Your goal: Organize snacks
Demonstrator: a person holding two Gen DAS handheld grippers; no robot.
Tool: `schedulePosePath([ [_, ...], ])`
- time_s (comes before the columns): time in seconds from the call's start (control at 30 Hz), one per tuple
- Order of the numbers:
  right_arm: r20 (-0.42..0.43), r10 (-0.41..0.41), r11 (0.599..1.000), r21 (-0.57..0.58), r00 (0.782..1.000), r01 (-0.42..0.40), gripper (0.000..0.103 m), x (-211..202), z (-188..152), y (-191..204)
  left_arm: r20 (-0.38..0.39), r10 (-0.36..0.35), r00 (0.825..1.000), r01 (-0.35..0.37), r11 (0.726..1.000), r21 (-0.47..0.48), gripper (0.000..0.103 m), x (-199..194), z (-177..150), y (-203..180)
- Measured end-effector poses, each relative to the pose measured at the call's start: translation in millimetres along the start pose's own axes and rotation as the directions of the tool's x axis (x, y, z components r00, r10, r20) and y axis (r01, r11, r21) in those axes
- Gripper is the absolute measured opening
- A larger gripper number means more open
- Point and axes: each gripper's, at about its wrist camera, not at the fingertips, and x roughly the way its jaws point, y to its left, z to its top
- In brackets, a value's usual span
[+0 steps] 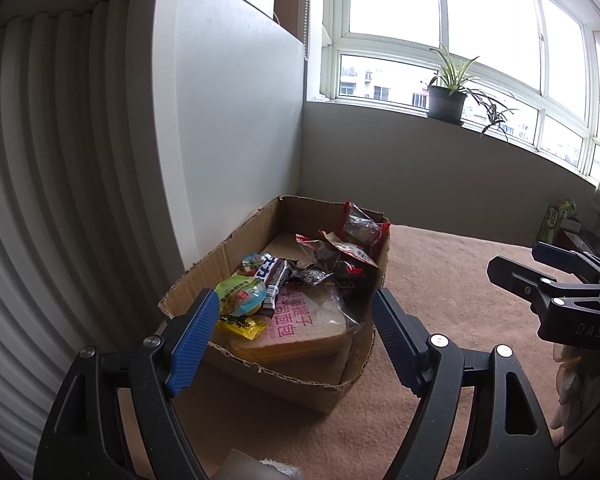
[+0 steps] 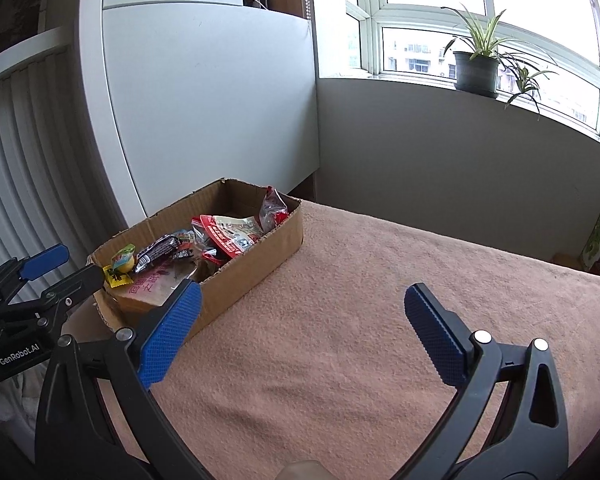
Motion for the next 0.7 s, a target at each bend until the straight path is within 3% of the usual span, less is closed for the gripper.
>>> schedulePosePath([
  [0.7,0.000,-0.034,0.999,-0.002,0.999,0.034,0.103,1.0,-2.7,1.3,0.002,0.006,1.000,-0.006,1.000,0.007,0.078,0.1,-1.0,-2.3],
])
